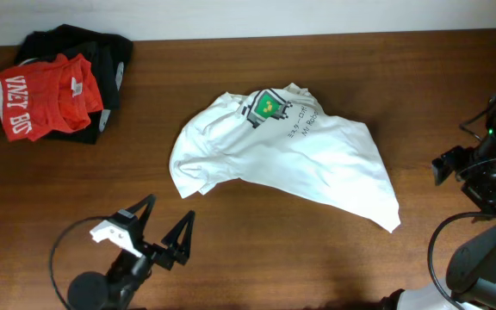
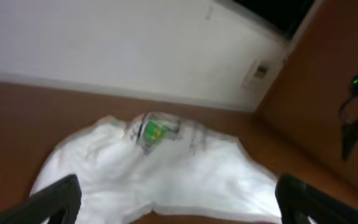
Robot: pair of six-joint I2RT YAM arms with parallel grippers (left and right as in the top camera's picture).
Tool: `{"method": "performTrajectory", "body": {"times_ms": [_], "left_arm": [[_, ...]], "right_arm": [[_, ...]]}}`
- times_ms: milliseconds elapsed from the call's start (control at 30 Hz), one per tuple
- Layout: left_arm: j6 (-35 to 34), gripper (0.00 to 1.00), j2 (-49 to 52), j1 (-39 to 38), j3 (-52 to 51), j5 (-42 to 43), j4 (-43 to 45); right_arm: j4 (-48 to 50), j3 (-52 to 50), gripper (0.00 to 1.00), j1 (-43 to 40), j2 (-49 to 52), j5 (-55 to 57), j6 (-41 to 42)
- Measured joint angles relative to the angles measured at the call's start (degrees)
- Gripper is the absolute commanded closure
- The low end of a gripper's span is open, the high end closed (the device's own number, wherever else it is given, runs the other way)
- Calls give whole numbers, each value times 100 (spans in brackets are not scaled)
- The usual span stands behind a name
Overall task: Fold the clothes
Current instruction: 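Grasp the left side of the T-shirt with the left gripper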
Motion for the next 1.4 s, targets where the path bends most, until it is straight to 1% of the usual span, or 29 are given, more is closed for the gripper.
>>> {"method": "performTrajectory", "body": {"times_ms": [33, 67, 100, 167, 200, 233, 300, 333, 367, 400, 433, 533, 567, 600, 667, 700, 733, 767, 867, 900, 933, 967, 1000, 1033, 1100, 1200, 1267, 1333, 1400], "left_arm": [[240, 1, 321, 0, 546, -63, -669], [501, 1, 686, 0, 1014, -221, -1097], [723, 1, 1316, 0, 1567, -444, -1438], [866, 1, 2240, 0, 2192, -645, -1725], [933, 1, 2964, 0, 2634, -721, -1915], [1040, 1, 3436, -2, 2940, -772, -2319], [1355, 1, 4870, -295, 3989, -1469, -3493], [1425, 1, 5318, -527, 4380, -1867, -3985], [1469, 1, 5729, -820, 4769, -2212, -4260], [1508, 1, 6196, -1163, 5121, -2448, -4181], [1545, 1, 6596, -1419, 5226, -2594, -4135], [1550, 1, 7405, -1515, 5226, -2494, -3980], [1550, 1, 7788, -1521, 5226, -2542, -3901], [1484, 1, 8111, -1521, 5228, -2802, -3788], [1314, 29, 8771, -1517, 5230, -3163, -3654], [1235, 29, 9134, -1513, 5230, -3263, -3657], [1178, 35, 9460, -1513, 5230, -3338, -3587], [1174, 35, 9757, -1513, 5230, -3366, -3530], [1150, 35, 9956, -1513, 5230, -3379, -3482], [1145, 36, 10054, -1513, 5230, -3379, -3464], [1137, 41, 10133, -1513, 5230, -3377, -3399], [1134, 41, 10196, -1513, 5230, -3375, -3377], [1119, 48, 10306, -1513, 5230, -3375, -3351], [1117, 61, 10367, -1513, 5237, -3355, -3346], [1095, 99, 10386, -1517, 5252, -3268, -3305], [1084, 99, 10393, -1517, 5272, -3254, -3292], [890, 99, 10406, -1519, 5298, -3729, -3460], [291, 99, 10531, -1331, 5414, -4752, -4371], [-127, 99, 10572, -935, 5748, -5383, -5169]], "right_arm": [[2, -2, 1, 0, 0, -17, 0], [11, -2, 1, 0, 0, -22, -2], [0, -7, 1, 0, -4, -37, -2], [9, -20, 1, 0, -7, -46, 0], [9, -26, 1, 0, -7, -44, -4], [22, -28, 1, 0, -7, -50, -2], [9, -31, 1, 0, -20, -46, 0], [15, -33, 1, 0, -22, -50, -2], [13, -33, 1, 0, -24, -46, 2], [17, -33, 1, 0, -24, -46, -4], [17, -33, 1, 0, -26, -44, 0], [17, -33, 1, 0, -26, -44, 0], [11, -33, 1, 0, -26, -44, -2], [11, -33, 1, 0, -26, -44, 0], [13, -33, 1, 0, -26, -44, -2], [13, -33, 1, 0, -26, -46, 0], [22, -33, 1, 0, -26, -44, -4], [17, -33, 1, 0, -26, -46, -2], [17, -33, 1, 0, -26, -46, -2], [17, -33, 1, 0, -26, -46, -4], [17, -33, 1, 0, -26, -46, 0], [17, -33, 1, 0, -26, -44, -2], [17, -33, 1, 0, -26, -46, 0], [17, -33, 1, 0, -26, -46, -2], [17, -33, 1, 0, -26, -46, -4], [17, -33, 1, 0, -26, -46, 0], [17, -33, 1, 0, -26, -44, -2], [22, -33, 1, 0, -26, -46, -2], [15, -33, 1, 0, -26, -44, 0]]}}
